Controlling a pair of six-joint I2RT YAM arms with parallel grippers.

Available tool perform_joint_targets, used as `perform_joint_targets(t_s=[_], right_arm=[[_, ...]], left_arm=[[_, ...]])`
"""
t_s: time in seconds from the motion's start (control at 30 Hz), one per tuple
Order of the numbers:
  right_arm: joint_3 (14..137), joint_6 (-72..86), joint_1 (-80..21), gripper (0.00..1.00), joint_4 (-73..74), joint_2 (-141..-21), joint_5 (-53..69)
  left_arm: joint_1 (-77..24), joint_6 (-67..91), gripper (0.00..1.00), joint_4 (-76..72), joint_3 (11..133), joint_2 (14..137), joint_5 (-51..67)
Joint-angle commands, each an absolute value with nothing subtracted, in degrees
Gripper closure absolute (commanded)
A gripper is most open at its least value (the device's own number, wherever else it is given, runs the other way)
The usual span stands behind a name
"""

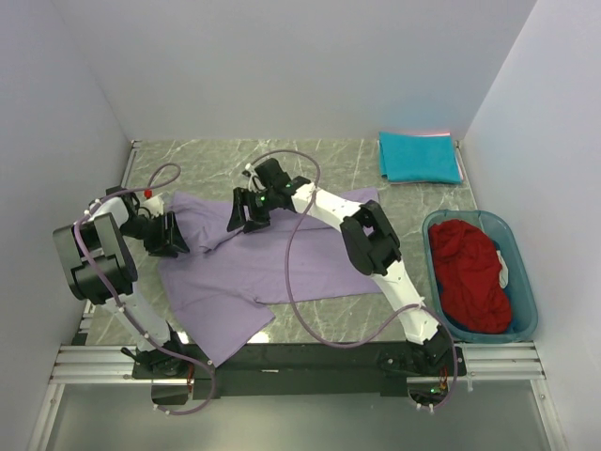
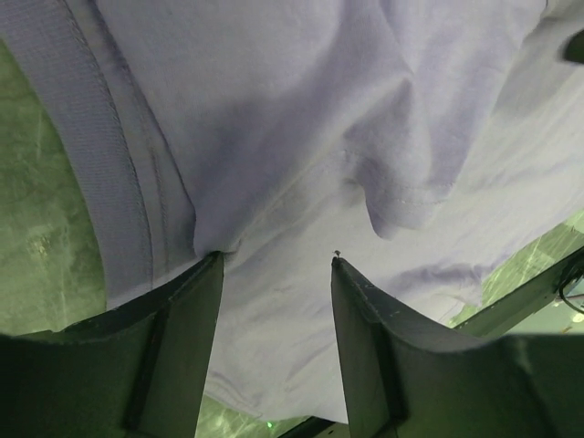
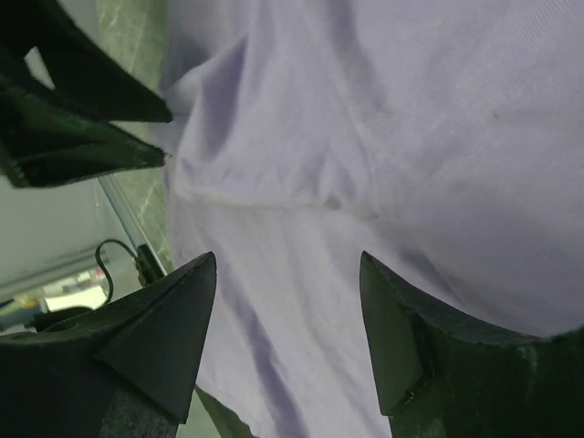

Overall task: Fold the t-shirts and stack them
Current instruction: Fold the tshirt

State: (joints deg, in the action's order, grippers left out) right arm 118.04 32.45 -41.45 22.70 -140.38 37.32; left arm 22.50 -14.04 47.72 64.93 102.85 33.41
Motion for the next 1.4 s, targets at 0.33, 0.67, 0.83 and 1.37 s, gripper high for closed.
perform_joint_targets(t_s=[0.33,0.67,0.83,1.37], right_arm=[[116.98,44.56,-44.47,0.31,10.72,-143.69,34.98],[117.33,46.14,-45.61,0.32,10.37,-145.28,34.19],[118.39,46.23,-46.23,0.41,10.28,-146.34,33.57],[118.57,40.87,-46.05,1.00,12.22,-141.69,32.78]], left_arm=[[22.76,-13.36,0.45,46.49,65.39,103.80,35.86],[22.76,-12.92,0.45,45.53,65.21,103.89,35.51],[22.68,-12.66,0.55,45.62,65.56,104.50,35.51],[22.68,-13.62,0.99,50.71,68.90,100.99,37.18]])
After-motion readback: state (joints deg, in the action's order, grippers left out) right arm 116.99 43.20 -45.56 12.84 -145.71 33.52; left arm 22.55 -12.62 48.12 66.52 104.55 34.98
